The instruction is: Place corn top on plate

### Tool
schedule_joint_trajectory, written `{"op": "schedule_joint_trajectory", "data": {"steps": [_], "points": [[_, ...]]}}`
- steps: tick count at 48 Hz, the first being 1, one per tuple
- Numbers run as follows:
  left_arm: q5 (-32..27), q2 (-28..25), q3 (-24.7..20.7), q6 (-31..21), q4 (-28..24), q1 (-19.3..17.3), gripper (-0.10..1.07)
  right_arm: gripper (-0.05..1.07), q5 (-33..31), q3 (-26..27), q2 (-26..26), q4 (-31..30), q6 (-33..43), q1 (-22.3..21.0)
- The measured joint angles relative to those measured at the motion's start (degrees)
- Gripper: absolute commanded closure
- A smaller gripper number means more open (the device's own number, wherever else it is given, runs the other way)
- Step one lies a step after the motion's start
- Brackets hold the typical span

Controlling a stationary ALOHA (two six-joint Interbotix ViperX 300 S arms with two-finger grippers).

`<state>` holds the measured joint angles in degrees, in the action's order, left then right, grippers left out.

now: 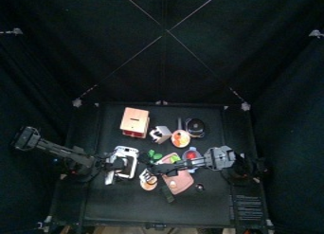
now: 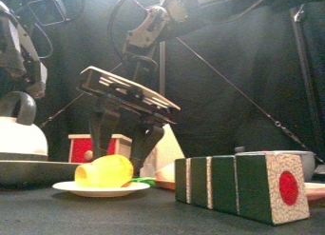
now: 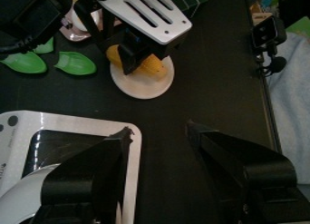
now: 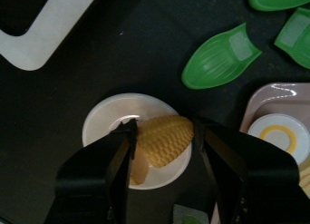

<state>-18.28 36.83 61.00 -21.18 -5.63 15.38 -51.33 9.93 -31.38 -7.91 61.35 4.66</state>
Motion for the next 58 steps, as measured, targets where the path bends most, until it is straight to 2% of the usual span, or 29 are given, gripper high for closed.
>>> {"op": "schedule_joint_trajectory", "data": {"steps": [9,18,33,41,50,58], "points": [[0.00,-0.09,0.00,0.00,0.00,0.00,0.10,0.36,0.09,-0.35,2.64,-3.96,0.88,0.35],[0.00,0.00,0.00,0.00,-0.09,0.00,0.10,0.36,0.26,-1.85,5.89,-5.36,0.97,0.97],[0.00,0.00,0.00,0.00,-0.09,0.00,0.10,0.36,0.26,-7.82,10.63,-5.27,1.05,2.02],[0.00,0.00,0.26,0.00,0.00,0.00,0.10,0.35,0.35,-11.78,13.45,-5.27,2.90,2.29],[0.00,0.00,0.26,0.00,0.00,0.00,0.10,0.35,1.05,-18.90,18.37,-10.02,12.66,3.08],[0.00,0.00,0.26,0.00,-0.09,-0.09,0.10,0.35,7.12,-26.10,22.32,-10.90,16.70,3.60]]}}
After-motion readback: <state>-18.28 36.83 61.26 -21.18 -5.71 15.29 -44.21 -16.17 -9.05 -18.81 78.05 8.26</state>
